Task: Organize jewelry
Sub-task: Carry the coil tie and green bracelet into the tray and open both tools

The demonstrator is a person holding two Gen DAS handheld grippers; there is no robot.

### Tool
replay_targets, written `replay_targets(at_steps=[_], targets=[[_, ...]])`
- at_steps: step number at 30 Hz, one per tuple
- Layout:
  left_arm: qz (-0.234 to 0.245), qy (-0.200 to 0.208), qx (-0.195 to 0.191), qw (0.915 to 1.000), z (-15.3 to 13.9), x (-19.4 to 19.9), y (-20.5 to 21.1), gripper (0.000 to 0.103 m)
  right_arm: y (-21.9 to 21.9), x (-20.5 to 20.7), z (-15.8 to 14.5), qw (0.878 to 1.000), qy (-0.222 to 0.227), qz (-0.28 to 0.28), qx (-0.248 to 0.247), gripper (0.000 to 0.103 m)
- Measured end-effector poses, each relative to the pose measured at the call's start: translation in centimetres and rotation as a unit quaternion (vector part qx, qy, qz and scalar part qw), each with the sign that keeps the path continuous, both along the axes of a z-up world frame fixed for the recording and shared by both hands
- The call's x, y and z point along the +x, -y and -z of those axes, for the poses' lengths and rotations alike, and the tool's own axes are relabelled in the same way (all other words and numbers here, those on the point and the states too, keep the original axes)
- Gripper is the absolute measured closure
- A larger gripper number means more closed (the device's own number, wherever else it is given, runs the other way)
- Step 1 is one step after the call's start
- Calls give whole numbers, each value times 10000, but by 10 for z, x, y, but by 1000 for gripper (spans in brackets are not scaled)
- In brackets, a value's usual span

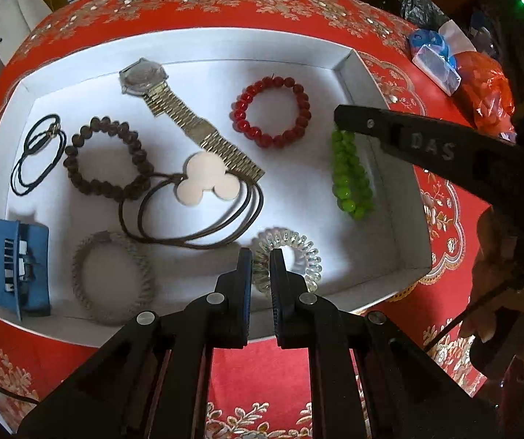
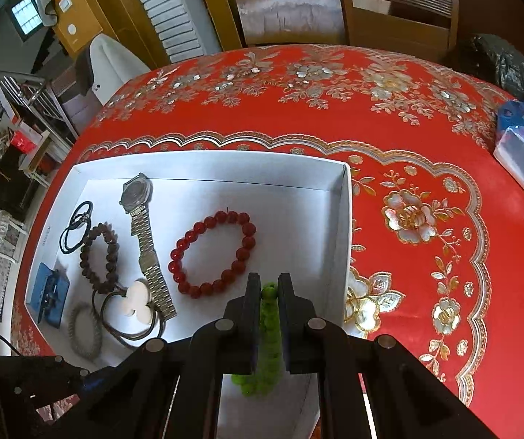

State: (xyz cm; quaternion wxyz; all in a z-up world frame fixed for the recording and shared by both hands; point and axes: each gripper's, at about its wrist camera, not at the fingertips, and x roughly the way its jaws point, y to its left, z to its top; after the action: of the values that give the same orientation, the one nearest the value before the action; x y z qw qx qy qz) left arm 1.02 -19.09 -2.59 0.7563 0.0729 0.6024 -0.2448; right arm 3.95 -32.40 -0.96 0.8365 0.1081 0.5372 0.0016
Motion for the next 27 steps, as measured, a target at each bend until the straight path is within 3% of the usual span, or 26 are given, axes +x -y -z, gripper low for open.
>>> replay_targets(at_steps=[11, 13, 15, 18, 20, 21, 27], targets=[[28, 121, 60, 9999, 0, 0, 7, 95, 5, 3, 2, 9999, 31, 8, 112, 94], [8, 108, 53, 9999, 1, 0, 8, 95, 8, 3, 2, 9999, 10, 71, 131, 89], [-16, 83, 31, 10000, 1, 1, 7, 94, 10, 0, -1, 9996, 79, 134, 227, 70], [-37, 69, 33, 10000, 0, 0, 6, 85, 11, -5, -10, 9992, 213, 165, 286, 69], [-49, 81, 49, 9999, -1, -1, 5, 64, 11, -9, -16, 9990, 281, 184, 301, 69], [-77, 82, 54, 9999, -2, -2, 3, 61, 12, -11, -19, 9988, 309, 203, 312, 69], [-100, 98, 58, 9999, -10, -8, -8, 59, 15, -29, -39, 9975, 537, 346, 315, 60]])
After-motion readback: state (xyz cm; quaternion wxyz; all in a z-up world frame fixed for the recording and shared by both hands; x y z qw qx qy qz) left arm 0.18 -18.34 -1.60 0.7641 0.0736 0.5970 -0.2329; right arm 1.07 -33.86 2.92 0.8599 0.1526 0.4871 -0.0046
